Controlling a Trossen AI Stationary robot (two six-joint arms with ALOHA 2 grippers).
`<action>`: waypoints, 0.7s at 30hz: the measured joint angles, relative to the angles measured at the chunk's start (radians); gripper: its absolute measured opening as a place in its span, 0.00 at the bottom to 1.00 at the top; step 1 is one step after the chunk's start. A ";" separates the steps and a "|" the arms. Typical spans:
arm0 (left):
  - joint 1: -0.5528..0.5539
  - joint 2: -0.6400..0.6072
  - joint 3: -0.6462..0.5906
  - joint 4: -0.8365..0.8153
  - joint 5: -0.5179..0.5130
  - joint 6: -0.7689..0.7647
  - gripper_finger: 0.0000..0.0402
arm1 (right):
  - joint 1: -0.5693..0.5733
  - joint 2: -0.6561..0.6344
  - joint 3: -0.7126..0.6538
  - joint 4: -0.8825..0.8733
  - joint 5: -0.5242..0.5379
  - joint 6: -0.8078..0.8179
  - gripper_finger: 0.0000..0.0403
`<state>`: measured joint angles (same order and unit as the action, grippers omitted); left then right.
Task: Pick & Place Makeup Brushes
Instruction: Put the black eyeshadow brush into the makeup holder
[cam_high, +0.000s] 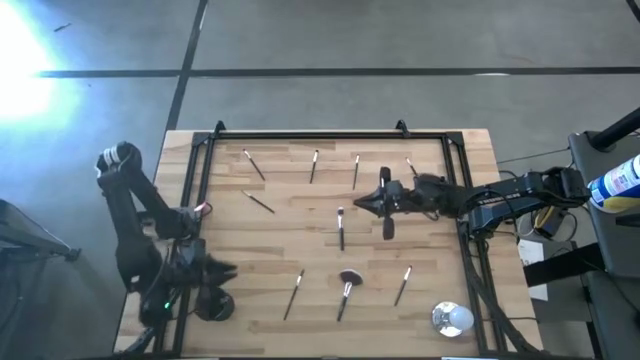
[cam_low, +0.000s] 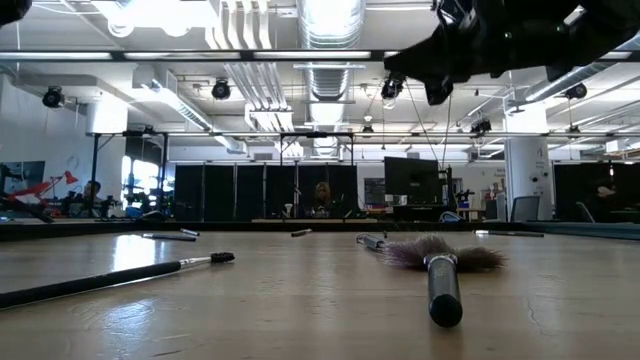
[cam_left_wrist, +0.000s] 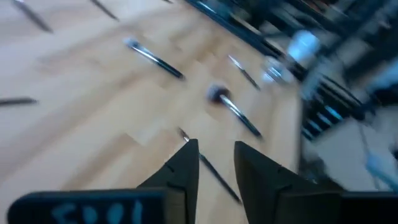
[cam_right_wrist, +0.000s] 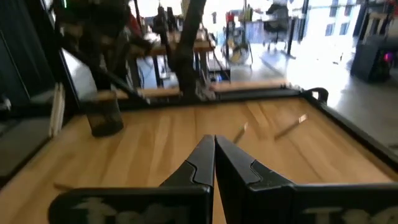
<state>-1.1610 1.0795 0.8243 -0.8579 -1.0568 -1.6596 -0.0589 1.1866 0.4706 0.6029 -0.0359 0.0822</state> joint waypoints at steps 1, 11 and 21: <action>0.041 -0.019 -0.009 -0.006 0.002 0.001 0.21 | 0.000 0.000 -0.001 -0.022 0.002 -0.011 0.02; 0.675 -0.144 -0.125 0.079 0.322 0.289 0.02 | -0.023 0.000 -0.148 0.010 0.006 -0.033 0.02; 1.367 -0.098 -0.192 0.359 0.741 0.722 0.00 | -0.073 -0.003 -0.334 0.289 0.006 0.011 0.02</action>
<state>0.2059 0.9819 0.6322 -0.4990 -0.3161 -0.9373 -0.1322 1.1840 0.1371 0.8915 -0.0303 0.0934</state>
